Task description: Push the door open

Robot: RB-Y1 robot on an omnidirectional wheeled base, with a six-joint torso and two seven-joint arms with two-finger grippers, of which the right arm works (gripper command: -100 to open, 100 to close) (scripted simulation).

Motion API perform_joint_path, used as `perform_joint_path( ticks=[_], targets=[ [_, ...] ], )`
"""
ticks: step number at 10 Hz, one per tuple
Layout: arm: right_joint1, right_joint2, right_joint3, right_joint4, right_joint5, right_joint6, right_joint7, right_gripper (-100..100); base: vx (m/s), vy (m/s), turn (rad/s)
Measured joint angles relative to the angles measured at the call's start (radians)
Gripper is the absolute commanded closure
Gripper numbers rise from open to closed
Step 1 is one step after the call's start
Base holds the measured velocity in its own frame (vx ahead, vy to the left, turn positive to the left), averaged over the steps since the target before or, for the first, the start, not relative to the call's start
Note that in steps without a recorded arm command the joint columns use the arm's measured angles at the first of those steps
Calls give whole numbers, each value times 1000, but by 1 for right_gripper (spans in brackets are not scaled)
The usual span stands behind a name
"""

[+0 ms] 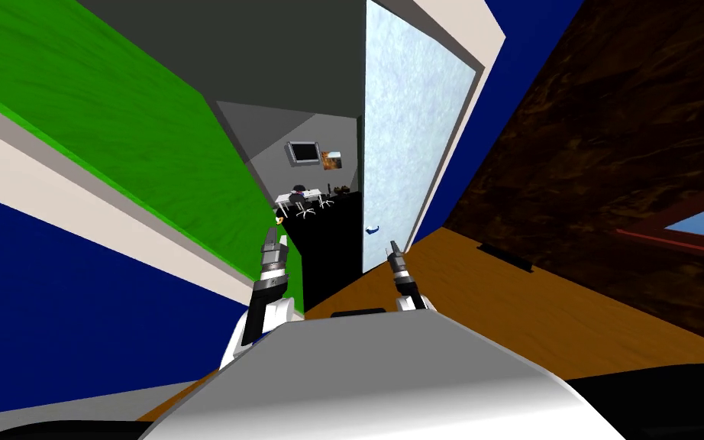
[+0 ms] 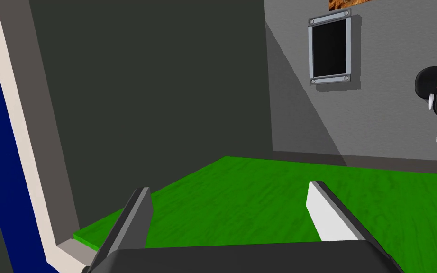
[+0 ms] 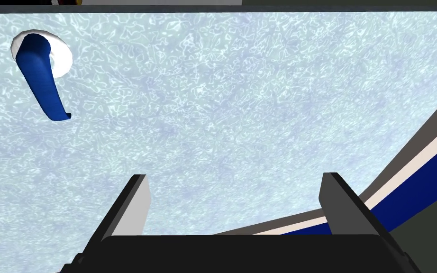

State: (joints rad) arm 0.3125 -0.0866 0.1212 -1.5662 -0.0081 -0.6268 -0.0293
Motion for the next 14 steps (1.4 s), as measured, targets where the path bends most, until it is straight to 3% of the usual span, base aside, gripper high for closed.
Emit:
perform_joint_path(
  ticks=[6,8,14],
  targets=[
    [-61,9,39,178,13,-29,3,-100,67,-114,85],
    [-65,14,55,219,18,-38,4,-100,58,-140,82],
    [-116,20,80,355,25,-59,0,-100,47,-93,63]
  ],
)
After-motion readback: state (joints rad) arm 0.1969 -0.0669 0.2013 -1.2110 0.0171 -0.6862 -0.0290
